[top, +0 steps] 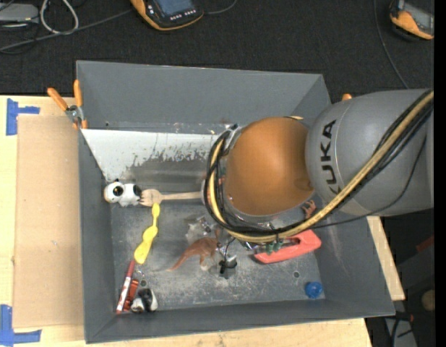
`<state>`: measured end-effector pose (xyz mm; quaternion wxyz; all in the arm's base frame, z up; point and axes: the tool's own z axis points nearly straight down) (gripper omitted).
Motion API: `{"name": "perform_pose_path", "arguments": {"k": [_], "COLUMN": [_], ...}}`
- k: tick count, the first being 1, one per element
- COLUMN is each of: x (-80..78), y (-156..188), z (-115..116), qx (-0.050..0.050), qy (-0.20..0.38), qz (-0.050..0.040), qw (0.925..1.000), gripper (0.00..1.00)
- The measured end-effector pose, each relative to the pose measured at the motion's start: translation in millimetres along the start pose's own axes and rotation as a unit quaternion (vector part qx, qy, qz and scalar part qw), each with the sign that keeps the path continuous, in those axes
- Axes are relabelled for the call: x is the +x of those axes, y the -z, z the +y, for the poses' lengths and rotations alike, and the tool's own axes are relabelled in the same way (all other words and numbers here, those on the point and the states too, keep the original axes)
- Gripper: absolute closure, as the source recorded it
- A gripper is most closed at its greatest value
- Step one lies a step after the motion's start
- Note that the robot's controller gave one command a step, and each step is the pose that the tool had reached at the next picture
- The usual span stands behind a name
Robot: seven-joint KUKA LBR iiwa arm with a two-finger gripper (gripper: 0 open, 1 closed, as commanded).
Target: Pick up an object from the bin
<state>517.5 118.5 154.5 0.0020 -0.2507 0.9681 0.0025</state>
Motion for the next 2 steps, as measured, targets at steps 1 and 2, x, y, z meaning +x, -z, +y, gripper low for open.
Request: {"name": "perform_pose_path", "arguments": {"k": [1,2], "x": [-0.8,1.1], "y": [7,30], "z": [0,2], "qx": [0.0,-0.002], "qy": [-0.001,-0.002], "qz": [-0.001,0.0039], "qw": [1.0,1.0], "gripper": [1.0,1.0]}}
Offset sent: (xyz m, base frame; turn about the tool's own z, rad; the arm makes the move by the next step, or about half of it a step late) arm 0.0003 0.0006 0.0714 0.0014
